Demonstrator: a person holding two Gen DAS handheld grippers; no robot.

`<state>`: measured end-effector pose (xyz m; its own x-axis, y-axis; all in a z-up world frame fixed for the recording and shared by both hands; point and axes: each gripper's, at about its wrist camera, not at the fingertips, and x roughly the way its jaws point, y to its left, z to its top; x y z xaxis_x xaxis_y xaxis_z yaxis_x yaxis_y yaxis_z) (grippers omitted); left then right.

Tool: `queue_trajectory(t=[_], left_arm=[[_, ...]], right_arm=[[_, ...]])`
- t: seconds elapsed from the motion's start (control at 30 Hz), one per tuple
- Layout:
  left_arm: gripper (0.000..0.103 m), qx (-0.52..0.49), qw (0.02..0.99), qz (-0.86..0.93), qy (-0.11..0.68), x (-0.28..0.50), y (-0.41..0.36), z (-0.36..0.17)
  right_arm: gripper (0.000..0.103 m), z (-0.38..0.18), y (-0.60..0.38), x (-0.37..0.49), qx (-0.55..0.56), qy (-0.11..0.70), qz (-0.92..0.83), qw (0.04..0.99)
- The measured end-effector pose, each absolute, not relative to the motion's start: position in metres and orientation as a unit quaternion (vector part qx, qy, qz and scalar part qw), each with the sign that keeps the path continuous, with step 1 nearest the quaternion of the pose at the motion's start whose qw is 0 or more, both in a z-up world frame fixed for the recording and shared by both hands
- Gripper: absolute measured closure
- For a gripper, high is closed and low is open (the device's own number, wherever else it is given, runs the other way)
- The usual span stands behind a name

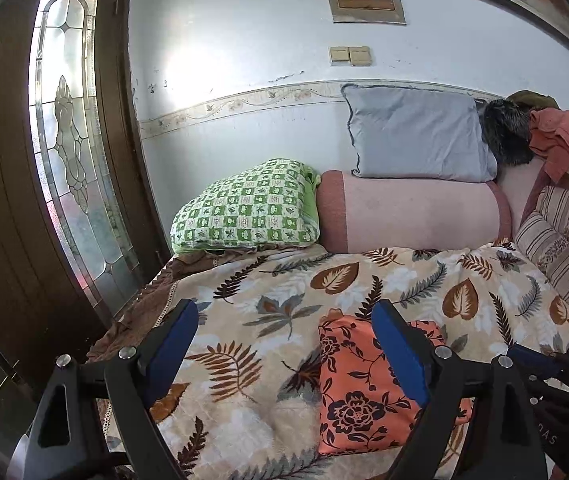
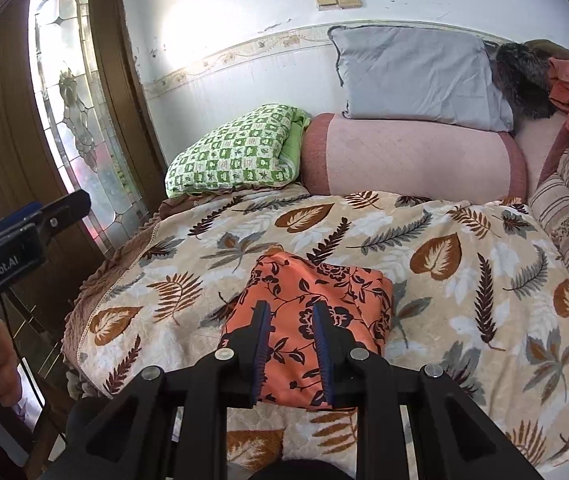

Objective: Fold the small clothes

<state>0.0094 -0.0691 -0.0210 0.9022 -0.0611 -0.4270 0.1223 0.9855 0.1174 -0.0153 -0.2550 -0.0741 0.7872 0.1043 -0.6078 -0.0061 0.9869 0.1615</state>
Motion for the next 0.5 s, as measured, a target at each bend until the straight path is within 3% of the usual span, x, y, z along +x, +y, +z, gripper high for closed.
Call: queue_trajectory(t=[0.5], left_arm=[[0.014,0.069,0.973,-0.040,0.215,0.0096,-0.0634,-0.0191]], right_arm=[[0.078,-0.0732,-0.2439,-0.0124,0.070,0.326,0.037,0.942]])
